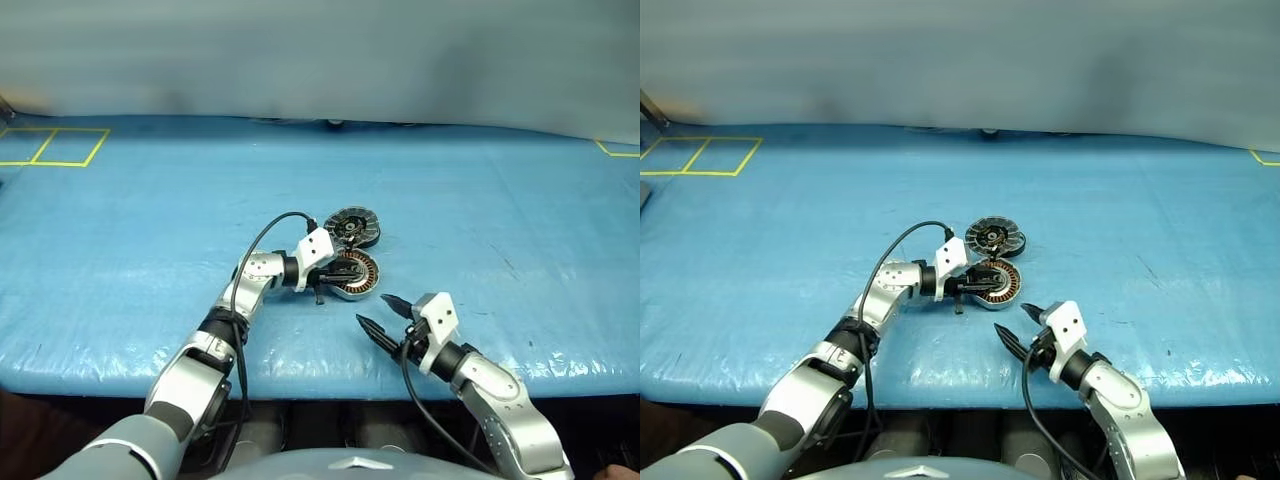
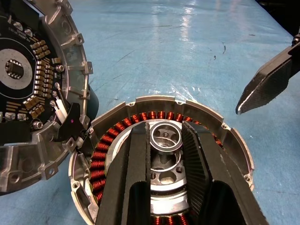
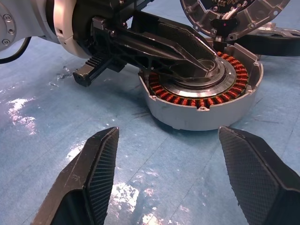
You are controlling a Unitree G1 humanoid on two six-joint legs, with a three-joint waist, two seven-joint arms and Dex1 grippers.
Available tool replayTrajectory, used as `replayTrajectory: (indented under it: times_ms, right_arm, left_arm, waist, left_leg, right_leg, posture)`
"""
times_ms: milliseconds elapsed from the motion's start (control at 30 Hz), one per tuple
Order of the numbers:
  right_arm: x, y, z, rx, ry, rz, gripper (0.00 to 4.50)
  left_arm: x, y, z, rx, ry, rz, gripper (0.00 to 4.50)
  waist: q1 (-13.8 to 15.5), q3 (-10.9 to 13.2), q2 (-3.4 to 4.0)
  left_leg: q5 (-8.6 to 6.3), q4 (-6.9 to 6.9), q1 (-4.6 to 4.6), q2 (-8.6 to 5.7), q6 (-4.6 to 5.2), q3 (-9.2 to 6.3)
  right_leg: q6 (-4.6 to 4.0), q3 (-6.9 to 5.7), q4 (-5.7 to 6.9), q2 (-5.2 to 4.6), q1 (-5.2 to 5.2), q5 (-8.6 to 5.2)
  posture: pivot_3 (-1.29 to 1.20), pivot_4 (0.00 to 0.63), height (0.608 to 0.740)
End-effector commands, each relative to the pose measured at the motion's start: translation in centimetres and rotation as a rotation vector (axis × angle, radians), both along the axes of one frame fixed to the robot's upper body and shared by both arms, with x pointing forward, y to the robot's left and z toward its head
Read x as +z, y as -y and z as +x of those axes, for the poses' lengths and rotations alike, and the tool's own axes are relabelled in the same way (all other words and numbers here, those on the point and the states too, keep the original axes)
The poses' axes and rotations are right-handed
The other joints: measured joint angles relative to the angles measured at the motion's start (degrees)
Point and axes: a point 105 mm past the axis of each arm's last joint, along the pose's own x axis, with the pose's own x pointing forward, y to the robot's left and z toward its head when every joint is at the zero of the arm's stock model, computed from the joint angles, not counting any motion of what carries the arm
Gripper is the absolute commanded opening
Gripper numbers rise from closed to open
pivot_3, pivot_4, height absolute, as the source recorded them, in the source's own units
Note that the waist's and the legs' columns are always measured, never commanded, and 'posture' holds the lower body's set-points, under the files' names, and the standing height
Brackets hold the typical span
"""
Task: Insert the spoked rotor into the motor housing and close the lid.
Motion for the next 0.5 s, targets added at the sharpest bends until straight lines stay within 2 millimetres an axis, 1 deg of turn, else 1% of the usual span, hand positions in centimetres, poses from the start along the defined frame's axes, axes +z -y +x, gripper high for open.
replayTrajectory:
  times_ms: [33, 233, 300, 433, 500]
  right_arm:
    - [0.96, -0.02, 0.34, 0.004, 0.048, 0.014, 3.53]
    - [0.85, -0.25, 0.29, 0.011, 0.046, 0.014, 3.53]
    - [0.8, -0.21, 0.28, 0.009, 0.045, 0.012, 3.53]
    - [0.75, -0.2, 0.25, 0.01, 0.043, 0.011, 3.53]
    - [0.75, -0.18, 0.24, 0.01, 0.043, 0.01, 3.53]
  left_arm:
    - [1.19, 0.1, 0.41, -0.002, 0.038, -0.02, 0.62]
    - [0.95, 0.01, 0.47, 0.006, 0.037, -0.013, 0.62]
    - [0.88, -0.08, 0.63, 0.02, 0.048, -0.007, 1.38]
    - [1.3, -0.15, 0.97, 0.041, 0.081, -0.023, 2.66]
    - [1.61, -0.11, 0.94, 0.038, 0.077, -0.046, 2.66]
  waist:
    - [0.0, 0.0, 0.0]
    - [0.0, 0.0, 0.0]
    - [0.0, 0.0, 0.0]
    - [0.0, 0.0, 0.0]
    - [0.0, 0.0, 0.0]
  left_leg:
    - [0.0, 0.0, 0.0, 0.0, 0.0, 0.0]
    - [0.0, 0.01, 0.0, 0.0, 0.0, 0.0]
    - [0.0, 0.01, 0.0, 0.0, 0.0, 0.0]
    - [0.0, 0.02, 0.01, 0.0, 0.0, 0.0]
    - [0.0, 0.02, 0.0, 0.0, 0.0, 0.0]
  right_leg:
    - [0.0, 0.0, 0.0, 0.0, 0.0, 0.0]
    - [0.0, 0.0, 0.0, 0.0, 0.0, 0.0]
    - [0.0, 0.01, 0.01, 0.0, 0.0, 0.0]
    - [-0.01, 0.01, 0.01, 0.0, 0.0, 0.01]
    - [-0.01, 0.01, 0.01, 0.0, 0.0, 0.01]
  posture:
    - [0.0, 0.15, 0.74]
    - [0.0, 0.15, 0.74]
    - [0.0, 0.15, 0.74]
    - [0.0, 0.15, 0.74]
    - [0.0, 0.15, 0.74]
